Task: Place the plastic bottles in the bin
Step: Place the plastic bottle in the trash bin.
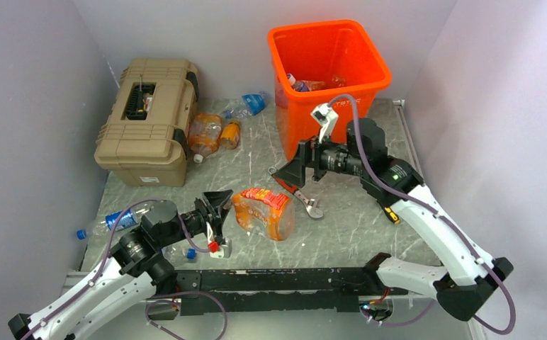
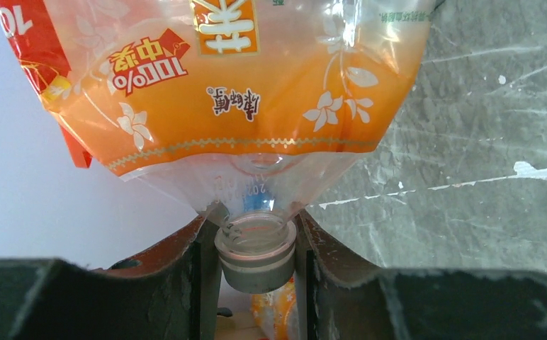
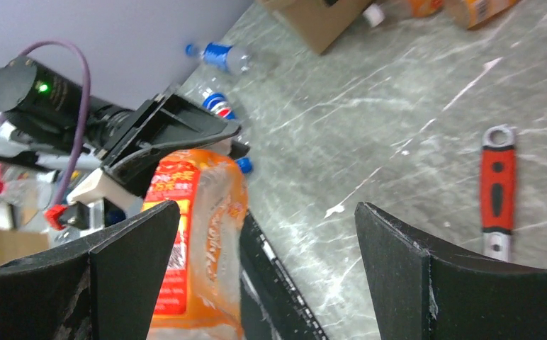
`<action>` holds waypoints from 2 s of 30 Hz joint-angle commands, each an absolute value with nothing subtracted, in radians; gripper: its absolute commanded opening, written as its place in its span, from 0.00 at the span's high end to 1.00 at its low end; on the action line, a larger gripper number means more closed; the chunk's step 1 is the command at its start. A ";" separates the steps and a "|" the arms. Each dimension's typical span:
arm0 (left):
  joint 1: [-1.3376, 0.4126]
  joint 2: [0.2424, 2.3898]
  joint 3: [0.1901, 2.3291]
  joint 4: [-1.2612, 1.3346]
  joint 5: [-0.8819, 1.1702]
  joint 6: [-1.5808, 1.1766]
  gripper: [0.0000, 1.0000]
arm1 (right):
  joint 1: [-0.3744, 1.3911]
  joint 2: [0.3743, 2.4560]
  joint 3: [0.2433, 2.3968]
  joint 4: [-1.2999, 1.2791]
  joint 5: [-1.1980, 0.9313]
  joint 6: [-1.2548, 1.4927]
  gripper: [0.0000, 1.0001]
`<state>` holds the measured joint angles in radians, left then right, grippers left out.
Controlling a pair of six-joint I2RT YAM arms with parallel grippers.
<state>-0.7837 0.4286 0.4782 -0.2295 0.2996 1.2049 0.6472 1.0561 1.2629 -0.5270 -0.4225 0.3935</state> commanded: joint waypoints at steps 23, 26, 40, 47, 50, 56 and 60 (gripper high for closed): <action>-0.812 0.459 0.459 -0.284 0.275 1.323 1.00 | 0.863 1.320 1.397 -0.772 -0.494 0.231 0.08; -0.812 0.459 0.452 -0.277 0.266 1.328 1.00 | 0.873 1.344 1.400 -0.783 -0.495 0.222 0.13; -0.812 0.458 0.435 -0.267 0.256 1.326 1.00 | 0.988 1.453 1.408 -0.784 -0.398 0.212 0.40; -0.813 0.450 0.420 -0.212 0.272 1.271 0.81 | 0.989 1.422 1.386 -0.742 -0.359 0.234 0.72; -0.814 0.445 0.415 -0.166 0.268 1.215 0.50 | 0.989 1.390 1.374 -0.704 -0.316 0.252 0.76; -0.812 0.480 0.438 -0.035 0.248 1.009 0.00 | 0.980 1.190 1.258 -0.500 -0.061 0.296 0.76; -0.809 0.533 0.502 -0.008 0.282 0.784 0.01 | 0.980 0.961 1.076 -0.210 0.137 0.304 0.76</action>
<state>-0.8116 0.4881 0.4324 -0.0837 0.2642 1.0664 0.9905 1.1664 1.1797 -0.5732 -0.1253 0.2768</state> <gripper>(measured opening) 0.995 0.441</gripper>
